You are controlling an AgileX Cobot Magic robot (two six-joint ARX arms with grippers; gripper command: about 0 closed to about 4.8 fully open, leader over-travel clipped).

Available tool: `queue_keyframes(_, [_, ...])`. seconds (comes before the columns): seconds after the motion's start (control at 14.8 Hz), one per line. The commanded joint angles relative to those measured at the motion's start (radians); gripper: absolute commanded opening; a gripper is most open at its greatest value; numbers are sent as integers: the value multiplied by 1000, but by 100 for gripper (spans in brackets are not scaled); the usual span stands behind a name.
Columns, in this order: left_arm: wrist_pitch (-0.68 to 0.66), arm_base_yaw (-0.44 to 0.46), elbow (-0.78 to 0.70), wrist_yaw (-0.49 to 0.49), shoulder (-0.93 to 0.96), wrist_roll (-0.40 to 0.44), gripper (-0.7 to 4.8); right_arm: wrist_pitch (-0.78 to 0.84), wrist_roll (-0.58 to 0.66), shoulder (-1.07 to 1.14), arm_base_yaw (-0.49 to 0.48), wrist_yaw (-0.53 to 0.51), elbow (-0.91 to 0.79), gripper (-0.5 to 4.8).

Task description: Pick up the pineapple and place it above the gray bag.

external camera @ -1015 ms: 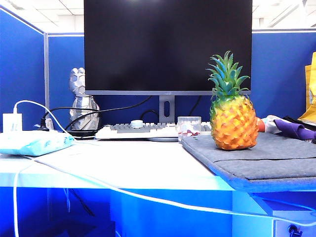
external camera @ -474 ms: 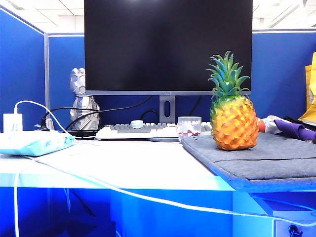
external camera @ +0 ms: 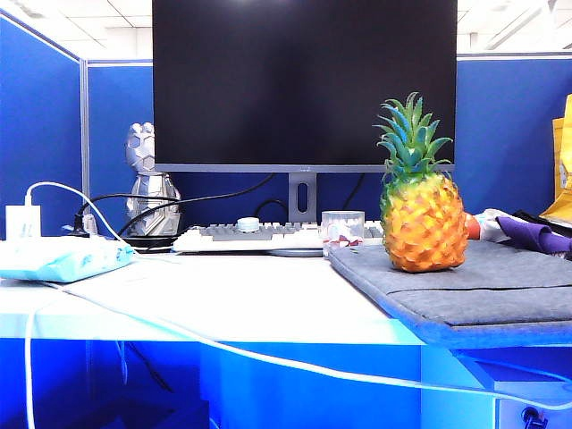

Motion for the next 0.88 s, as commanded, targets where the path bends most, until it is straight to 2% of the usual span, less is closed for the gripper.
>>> queue_keyframes(0.07, [45, 0, 3, 62, 1, 0, 0, 17, -2, 0, -2, 38, -10, -1])
queue_keyframes(0.2, [114, 0, 3, 63, 1, 0, 0, 20, -2, 0, -2, 77, -9, -1])
queue_keyframes(0.47, [201, 0, 5, 62, 1, -15, -1, 91, 51, 0, 0, 67, -9, -1])
queue_keyframes(0.61, [199, 0, 5, 56, 1, -23, -1, 133, 66, 0, 0, 66, -9, -1])
queue_keyframes(0.88, [198, 0, 5, 63, 1, -26, -1, 100, 65, 0, 0, 66, -9, -1])
